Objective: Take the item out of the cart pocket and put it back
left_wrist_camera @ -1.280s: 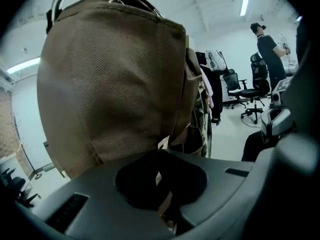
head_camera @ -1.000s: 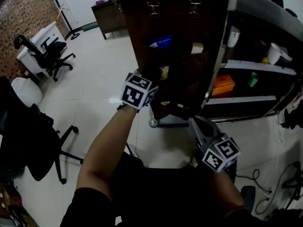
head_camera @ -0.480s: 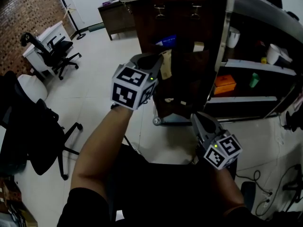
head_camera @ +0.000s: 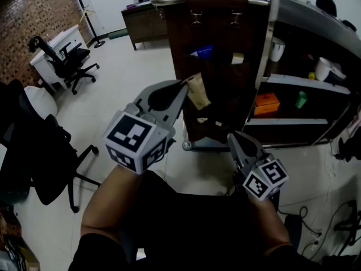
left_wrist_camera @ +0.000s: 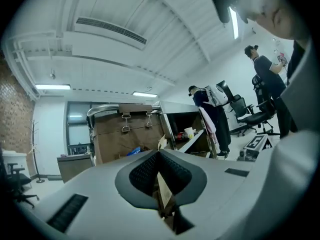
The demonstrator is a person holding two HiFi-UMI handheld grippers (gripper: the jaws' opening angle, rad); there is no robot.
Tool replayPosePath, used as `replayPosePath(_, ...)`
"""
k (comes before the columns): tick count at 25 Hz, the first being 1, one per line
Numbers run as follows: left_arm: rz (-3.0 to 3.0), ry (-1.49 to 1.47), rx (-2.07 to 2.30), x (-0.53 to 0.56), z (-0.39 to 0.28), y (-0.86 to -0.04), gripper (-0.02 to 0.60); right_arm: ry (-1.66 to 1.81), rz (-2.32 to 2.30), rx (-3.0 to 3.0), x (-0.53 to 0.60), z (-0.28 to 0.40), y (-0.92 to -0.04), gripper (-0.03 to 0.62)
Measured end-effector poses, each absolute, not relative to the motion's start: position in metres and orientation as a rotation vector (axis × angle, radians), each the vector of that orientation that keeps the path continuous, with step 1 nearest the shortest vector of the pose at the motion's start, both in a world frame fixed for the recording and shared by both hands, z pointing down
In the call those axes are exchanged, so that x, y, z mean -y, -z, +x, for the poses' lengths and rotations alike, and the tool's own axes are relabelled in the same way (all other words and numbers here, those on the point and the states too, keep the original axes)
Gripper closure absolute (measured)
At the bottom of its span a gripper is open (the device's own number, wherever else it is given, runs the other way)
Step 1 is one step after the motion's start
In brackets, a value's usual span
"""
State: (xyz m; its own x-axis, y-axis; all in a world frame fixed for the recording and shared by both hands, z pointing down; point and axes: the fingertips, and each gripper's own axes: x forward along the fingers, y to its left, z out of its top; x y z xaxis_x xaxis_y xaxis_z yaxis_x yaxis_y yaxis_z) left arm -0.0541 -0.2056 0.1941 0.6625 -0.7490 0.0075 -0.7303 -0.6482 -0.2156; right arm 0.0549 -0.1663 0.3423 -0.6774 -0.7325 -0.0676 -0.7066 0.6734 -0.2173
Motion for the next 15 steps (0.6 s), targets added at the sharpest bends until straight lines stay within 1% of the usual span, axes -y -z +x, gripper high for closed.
replayPosePath(6,-2.752,0.016,-1.256,0.153,-0.053,-0.236,0.580,0.248,-1.181,-2.734,0.165,0.057,-0.339,0.582)
replayPosePath(15,-2.838,0.074,-1.396,0.138,-0.056,-0.322,0.580,0.240,-1.181,-2.746,0.162,0.054,-0.338,0.582)
